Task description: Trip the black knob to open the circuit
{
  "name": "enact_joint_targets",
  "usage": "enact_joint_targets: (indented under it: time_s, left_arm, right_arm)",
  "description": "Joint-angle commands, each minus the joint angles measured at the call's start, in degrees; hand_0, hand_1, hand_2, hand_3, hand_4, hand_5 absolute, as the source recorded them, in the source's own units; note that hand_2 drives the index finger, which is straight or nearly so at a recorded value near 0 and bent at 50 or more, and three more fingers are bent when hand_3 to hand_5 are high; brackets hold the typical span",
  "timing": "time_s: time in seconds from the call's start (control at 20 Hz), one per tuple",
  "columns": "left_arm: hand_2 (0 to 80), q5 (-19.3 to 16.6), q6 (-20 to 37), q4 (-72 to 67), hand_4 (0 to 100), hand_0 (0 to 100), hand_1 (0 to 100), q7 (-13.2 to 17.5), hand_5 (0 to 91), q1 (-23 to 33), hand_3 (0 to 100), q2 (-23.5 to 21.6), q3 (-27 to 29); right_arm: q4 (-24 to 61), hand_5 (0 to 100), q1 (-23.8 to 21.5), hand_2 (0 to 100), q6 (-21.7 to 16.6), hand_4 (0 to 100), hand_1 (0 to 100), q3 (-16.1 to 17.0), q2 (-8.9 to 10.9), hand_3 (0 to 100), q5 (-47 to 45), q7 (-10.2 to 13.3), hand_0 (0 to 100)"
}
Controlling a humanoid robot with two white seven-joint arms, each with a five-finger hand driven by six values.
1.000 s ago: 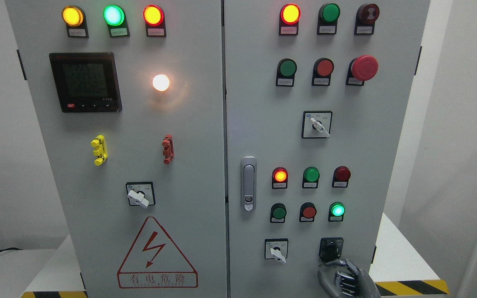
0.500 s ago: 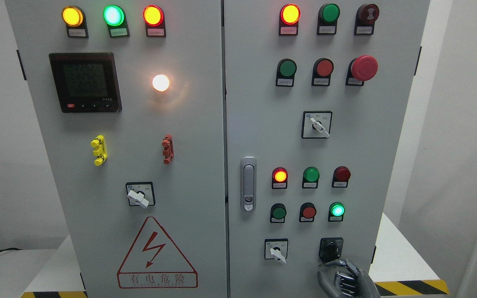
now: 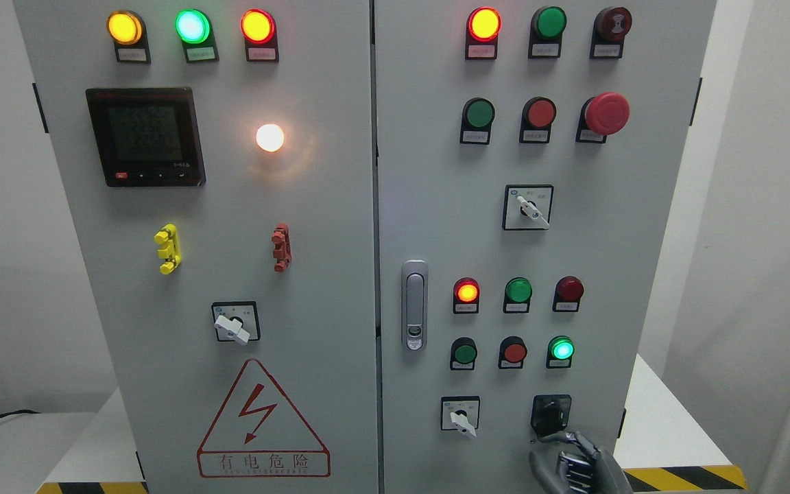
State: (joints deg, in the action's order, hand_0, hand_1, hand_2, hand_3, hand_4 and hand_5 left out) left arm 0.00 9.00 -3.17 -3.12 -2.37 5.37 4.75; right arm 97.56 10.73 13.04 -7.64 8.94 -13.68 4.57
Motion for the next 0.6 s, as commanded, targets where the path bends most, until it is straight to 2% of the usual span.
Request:
enact_joint_targets:
  time_s: [0.0, 0.55]
  left_arm:
    - [0.0, -1.76, -0.03, 0.00, 0, 12, 39, -0.04, 0.0, 0.00, 0, -0.01, 0.00]
    - [0.0, -1.76, -0.03, 0.00, 0, 12, 39, -0.04, 0.0, 0.00, 0, -0.01, 0.00]
  right_arm:
    - [-0.97, 95, -0.18, 41, 0.15, 100, 81, 1.48, 0.46, 100, 0.05, 0.18, 39]
    - [-0.97, 95, -0.18, 42, 0.06, 100, 81, 2.89, 0.46, 100, 0.05, 0.00, 40]
